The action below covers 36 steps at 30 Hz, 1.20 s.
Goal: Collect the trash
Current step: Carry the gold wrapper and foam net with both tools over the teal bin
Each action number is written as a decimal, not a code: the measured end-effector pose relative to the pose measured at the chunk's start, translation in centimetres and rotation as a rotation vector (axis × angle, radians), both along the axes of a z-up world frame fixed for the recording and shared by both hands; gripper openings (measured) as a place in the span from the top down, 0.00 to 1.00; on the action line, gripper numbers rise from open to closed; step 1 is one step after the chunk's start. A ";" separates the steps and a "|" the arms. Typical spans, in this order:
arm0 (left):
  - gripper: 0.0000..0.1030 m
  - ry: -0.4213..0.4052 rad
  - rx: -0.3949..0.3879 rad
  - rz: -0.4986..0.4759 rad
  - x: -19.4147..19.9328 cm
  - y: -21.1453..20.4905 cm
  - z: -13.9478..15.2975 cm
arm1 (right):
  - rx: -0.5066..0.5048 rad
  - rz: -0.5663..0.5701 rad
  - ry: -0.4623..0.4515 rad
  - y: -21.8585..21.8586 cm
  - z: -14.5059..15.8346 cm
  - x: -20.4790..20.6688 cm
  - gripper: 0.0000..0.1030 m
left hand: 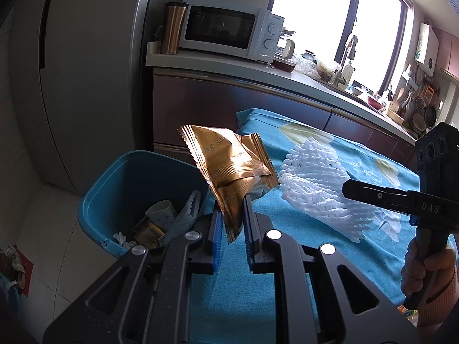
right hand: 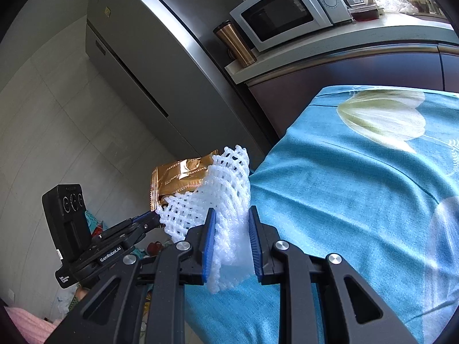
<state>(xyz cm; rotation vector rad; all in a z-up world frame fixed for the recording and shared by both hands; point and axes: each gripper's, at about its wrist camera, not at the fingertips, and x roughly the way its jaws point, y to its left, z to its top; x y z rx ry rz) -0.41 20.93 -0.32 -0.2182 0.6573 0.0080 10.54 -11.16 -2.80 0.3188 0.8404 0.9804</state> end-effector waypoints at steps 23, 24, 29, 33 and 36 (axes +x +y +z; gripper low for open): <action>0.87 0.028 -0.009 0.116 -0.2 4.4 -1.1 | -0.044 0.095 0.007 5.2 -0.5 0.7 0.79; 0.87 0.030 -0.011 0.119 -0.2 4.6 -1.3 | -0.046 0.099 0.006 5.4 -0.5 0.6 0.80; 0.87 0.039 -0.012 0.137 -0.1 5.3 -1.7 | -0.058 0.112 0.007 6.6 -0.6 0.9 0.80; 0.87 0.045 -0.012 0.155 -0.1 6.1 -2.0 | -0.068 0.119 0.009 7.5 -0.7 1.3 0.79; 0.87 0.054 -0.013 0.173 -0.1 6.6 -2.3 | -0.075 0.124 0.008 8.1 -0.8 1.3 0.79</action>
